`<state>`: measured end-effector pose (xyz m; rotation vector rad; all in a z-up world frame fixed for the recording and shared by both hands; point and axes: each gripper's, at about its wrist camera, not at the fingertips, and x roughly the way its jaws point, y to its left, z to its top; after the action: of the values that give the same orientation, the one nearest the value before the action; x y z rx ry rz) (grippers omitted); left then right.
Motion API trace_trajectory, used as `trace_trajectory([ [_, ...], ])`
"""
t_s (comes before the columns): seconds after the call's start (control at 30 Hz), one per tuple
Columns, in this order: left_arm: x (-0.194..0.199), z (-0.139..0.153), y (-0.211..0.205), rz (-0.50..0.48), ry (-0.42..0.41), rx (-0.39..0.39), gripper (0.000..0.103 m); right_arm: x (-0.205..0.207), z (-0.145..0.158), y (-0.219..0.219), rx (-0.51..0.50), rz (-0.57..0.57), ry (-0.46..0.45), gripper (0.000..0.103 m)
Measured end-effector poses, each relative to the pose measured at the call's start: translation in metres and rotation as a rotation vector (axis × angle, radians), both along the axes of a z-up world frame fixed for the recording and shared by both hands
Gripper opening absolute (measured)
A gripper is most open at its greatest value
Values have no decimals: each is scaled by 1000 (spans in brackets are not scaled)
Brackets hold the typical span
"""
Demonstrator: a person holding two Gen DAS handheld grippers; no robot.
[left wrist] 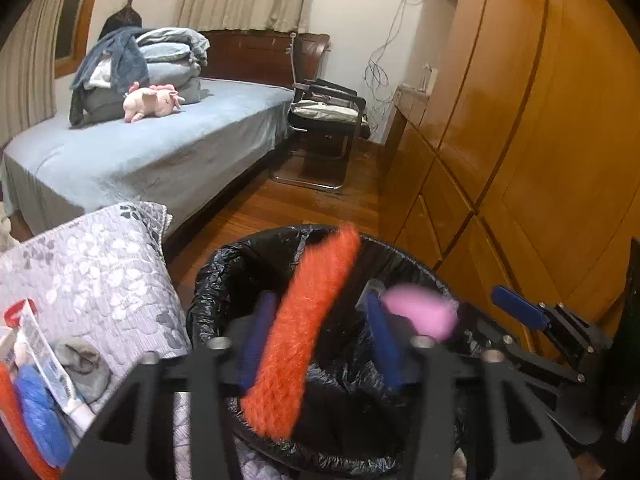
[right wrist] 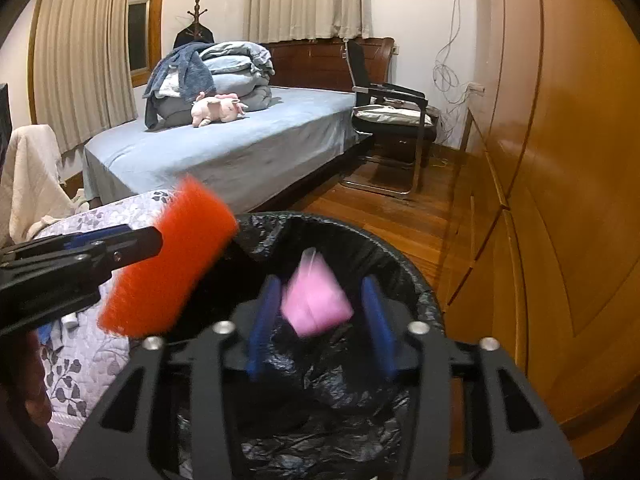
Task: Collect trash
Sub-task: 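Carry both held items over the black bin and open both tools, then grasp the second orange mesh scrubber with the left tool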
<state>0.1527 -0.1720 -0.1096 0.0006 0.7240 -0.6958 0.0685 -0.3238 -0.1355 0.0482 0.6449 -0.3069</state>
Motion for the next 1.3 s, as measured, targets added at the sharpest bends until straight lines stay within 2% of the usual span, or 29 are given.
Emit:
trace_trajectory([
  [0.2, 9, -1, 38, 89, 0, 8, 71, -5, 0, -1, 10, -41, -22, 89],
  [0.3, 11, 0, 71, 157, -9, 22, 78, -3, 2, 7, 62, -19, -32, 94],
  [0.4, 8, 2, 109, 248, -43, 54, 86, 2, 6, 25, 109, 23, -53, 96],
  [0.5, -1, 4, 149, 347, -78, 87, 90, 11, 10, 54, 94, 80, -59, 96],
  [0.67, -18, 3, 207, 490, -127, 163, 90, 30, 10, 103, 110, 190, -67, 96],
  [0.8, -26, -8, 238, 542, -111, 202, 90, 41, 8, 137, 122, 261, -65, 96],
  [0.9, -28, -21, 254, 573, -93, 218, 90, 49, 5, 162, 116, 304, -61, 96],
  [1.03, -24, -39, 257, 574, -69, 234, 88, 54, 0, 184, 103, 344, -47, 96],
  [1.23, -13, -66, 252, 538, -25, 248, 75, 59, -8, 194, 100, 363, -27, 96],
  [1.3, -11, -73, 249, 520, -10, 249, 65, 61, -10, 197, 97, 366, -22, 96],
])
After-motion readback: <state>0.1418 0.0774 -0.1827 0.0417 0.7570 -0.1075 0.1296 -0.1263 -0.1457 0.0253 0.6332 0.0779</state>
